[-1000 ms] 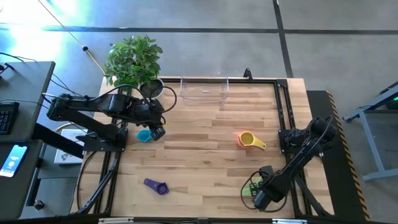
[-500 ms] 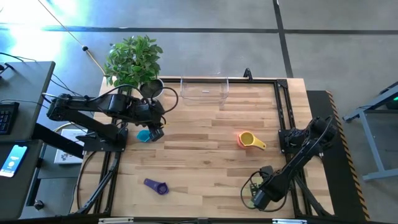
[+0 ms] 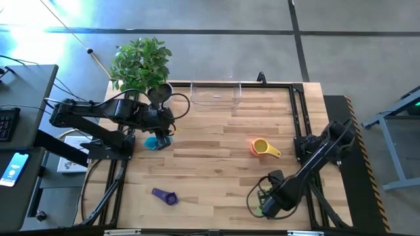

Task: Nest measuring cups in basket
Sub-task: Stack the green measuring cup on top of the yellow measuring cup

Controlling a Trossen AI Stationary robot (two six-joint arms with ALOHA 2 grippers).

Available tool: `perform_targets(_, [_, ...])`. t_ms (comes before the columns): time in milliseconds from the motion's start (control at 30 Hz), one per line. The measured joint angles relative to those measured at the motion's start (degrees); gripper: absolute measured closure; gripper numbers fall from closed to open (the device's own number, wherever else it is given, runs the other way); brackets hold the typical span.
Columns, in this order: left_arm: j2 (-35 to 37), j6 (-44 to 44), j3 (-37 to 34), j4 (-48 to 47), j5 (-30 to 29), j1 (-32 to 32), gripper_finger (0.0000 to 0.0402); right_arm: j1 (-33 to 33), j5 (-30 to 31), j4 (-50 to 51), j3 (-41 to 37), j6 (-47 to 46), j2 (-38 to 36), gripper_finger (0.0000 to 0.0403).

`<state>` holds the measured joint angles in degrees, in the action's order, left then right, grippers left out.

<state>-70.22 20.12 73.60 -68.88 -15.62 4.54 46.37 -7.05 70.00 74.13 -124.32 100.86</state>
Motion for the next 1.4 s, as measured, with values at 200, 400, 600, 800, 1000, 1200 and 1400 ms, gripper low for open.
perform_targets(200, [0.00,-2.67,0.00,0.00,0.00,0.00,0.0275,-4.20,2.69,3.23,2.95,8.52,-0.04,0.0402])
perform_targets(400, [0.00,-4.25,0.00,0.00,0.01,0.02,0.0275,-10.00,3.76,3.65,4.24,24.10,-0.13,0.0402])
perform_targets(600, [0.00,-4.13,0.00,0.17,0.02,0.01,0.0275,-16.87,8.51,4.61,4.22,40.46,-2.71,0.0403])
perform_targets(800, [0.00,-2.20,0.00,1.90,0.02,0.00,0.0275,-25.34,11.34,7.50,4.22,61.84,-7.61,0.0403])
perform_targets(1000, [0.00,0.65,0.00,3.49,0.03,-0.30,0.0275,-35.28,10.82,10.40,4.15,89.05,-11.52,0.0403])
perform_targets(1200, [0.00,6.44,0.00,3.63,0.02,-1.64,0.0275,-44.13,7.35,10.67,4.15,116.58,-13.46,0.0403])
perform_targets(1400, [0.00,11.32,0.00,3.63,0.02,-2.84,0.0275,-50.35,6.96,10.60,3.78,135.94,-13.51,0.0403])
